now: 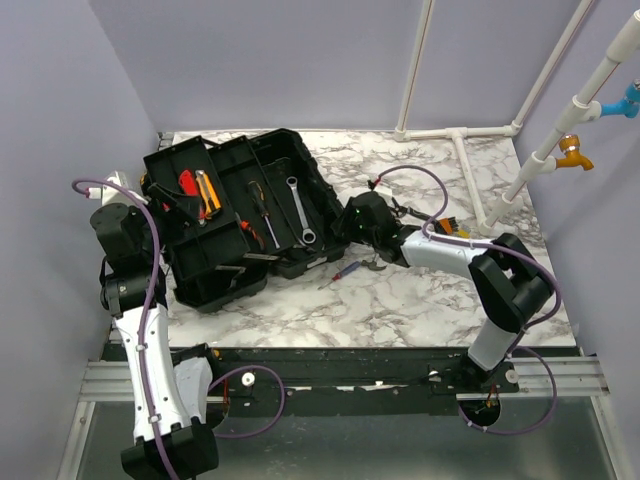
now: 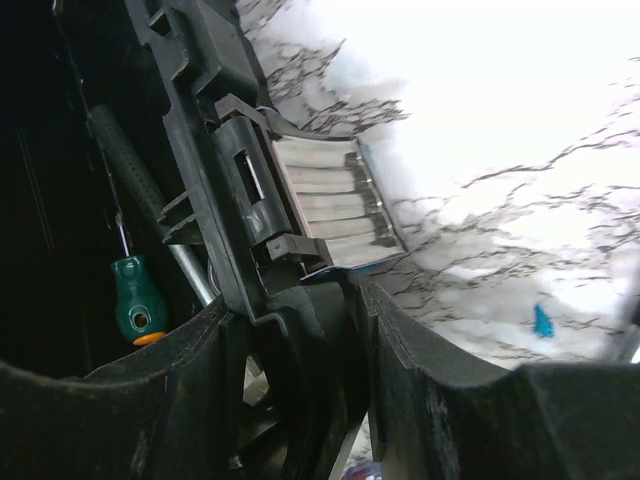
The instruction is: Pack the tool kit
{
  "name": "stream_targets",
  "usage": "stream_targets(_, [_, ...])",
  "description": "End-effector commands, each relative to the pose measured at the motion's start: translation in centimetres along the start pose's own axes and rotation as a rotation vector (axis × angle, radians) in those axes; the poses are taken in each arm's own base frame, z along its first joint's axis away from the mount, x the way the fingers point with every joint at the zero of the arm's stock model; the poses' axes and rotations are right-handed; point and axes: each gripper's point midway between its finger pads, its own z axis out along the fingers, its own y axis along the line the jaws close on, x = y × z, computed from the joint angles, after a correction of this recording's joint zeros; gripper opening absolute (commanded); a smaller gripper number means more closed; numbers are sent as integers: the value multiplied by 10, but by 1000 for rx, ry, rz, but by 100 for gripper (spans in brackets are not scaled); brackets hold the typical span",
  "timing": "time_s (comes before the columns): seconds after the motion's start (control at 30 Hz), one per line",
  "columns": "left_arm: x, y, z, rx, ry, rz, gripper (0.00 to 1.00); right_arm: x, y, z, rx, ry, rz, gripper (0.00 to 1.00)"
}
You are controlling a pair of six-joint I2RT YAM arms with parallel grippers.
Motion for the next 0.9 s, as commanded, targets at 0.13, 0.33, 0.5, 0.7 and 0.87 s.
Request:
stream_targets(0.13, [1, 0, -4, 66, 37, -68, 69, -55, -125, -2, 372, -164, 219, 1])
stream_targets(0.33, [3, 20, -3, 41, 42, -150, 70, -53, -136, -2, 380, -176, 256, 1])
stream_targets(0.5, [33, 52, 9, 1, 82, -312, 70, -48, -131, 1, 314, -170, 267, 1])
stream_targets(0.7, [73, 103, 19, -150, 67, -444, 73, -44, -122, 3, 251, -155, 252, 1])
stream_targets(0.87, [84, 129, 21, -240, 20, -461, 73, -40, -114, 5, 198, -137, 254, 1])
